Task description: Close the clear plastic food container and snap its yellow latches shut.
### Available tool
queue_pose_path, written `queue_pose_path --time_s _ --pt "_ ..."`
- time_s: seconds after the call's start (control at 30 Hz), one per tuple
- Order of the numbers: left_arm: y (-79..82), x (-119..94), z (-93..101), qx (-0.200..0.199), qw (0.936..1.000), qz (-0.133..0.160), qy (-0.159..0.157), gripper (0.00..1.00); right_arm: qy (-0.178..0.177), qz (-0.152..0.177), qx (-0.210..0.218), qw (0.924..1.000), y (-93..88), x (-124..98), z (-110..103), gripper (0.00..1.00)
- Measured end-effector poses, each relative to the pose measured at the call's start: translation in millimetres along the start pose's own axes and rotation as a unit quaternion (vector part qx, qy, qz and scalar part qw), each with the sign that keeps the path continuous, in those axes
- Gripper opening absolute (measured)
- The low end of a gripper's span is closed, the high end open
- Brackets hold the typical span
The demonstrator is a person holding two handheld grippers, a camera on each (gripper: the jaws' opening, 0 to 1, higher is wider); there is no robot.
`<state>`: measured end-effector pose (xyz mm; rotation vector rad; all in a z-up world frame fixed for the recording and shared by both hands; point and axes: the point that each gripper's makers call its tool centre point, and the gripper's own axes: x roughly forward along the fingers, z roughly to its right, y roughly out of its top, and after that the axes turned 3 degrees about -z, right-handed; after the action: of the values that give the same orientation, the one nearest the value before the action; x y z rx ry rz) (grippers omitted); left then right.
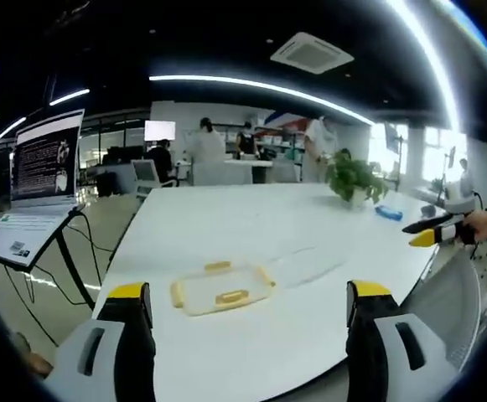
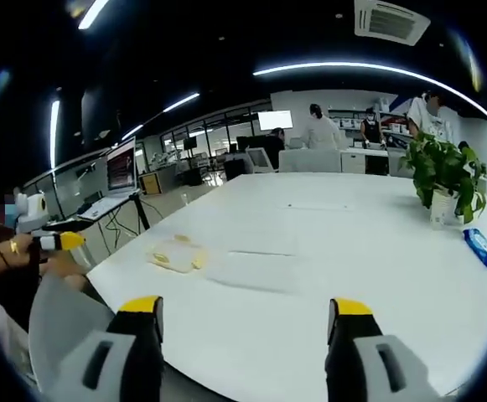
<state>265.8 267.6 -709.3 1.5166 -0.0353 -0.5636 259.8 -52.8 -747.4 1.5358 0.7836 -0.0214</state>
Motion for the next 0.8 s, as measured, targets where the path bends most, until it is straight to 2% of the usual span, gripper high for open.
queue_pose_path --time_s 0.2,0.3,0.33,0.5,0.63,0.73,0.8 --pt "-1.3 8 8.8 -0.001 1.0000 0.001 0.008 0.93 0.013 0.009 -0.007 0.9998 0.1 2 4 0.80" --pt "-0.7 10 11.3 -0.006 1.0000 -0.006 0.001 0.93 0.007 -0.004 -0.001 1.0000 -6.2 5 11 0.80" --pt "3.0 11 13.1 -0.004 1.0000 0.000 -0.005 0.93 0.005 -0.001 -0.001 1.0000 -5.4 5 12 0.80" --pt "8.8 17 11.9 0.008 0.9999 -0.004 -0.015 0.93 -0.007 0.017 0.007 0.9998 7.2 1 17 0.80" --pt "12.2 23 8.1 0.011 0.9998 -0.004 -0.013 0.93 -0.003 0.008 0.009 0.9999 4.4 7 18 0.80" --pt "14.8 26 8.4 0.008 0.9998 0.007 -0.015 0.92 -0.009 0.015 -0.004 0.9998 6.6 8 20 0.80" --pt "9.8 28 7.9 0.001 0.9998 -0.012 -0.017 0.92 -0.008 0.008 0.020 0.9997 4.1 10 21 0.80"
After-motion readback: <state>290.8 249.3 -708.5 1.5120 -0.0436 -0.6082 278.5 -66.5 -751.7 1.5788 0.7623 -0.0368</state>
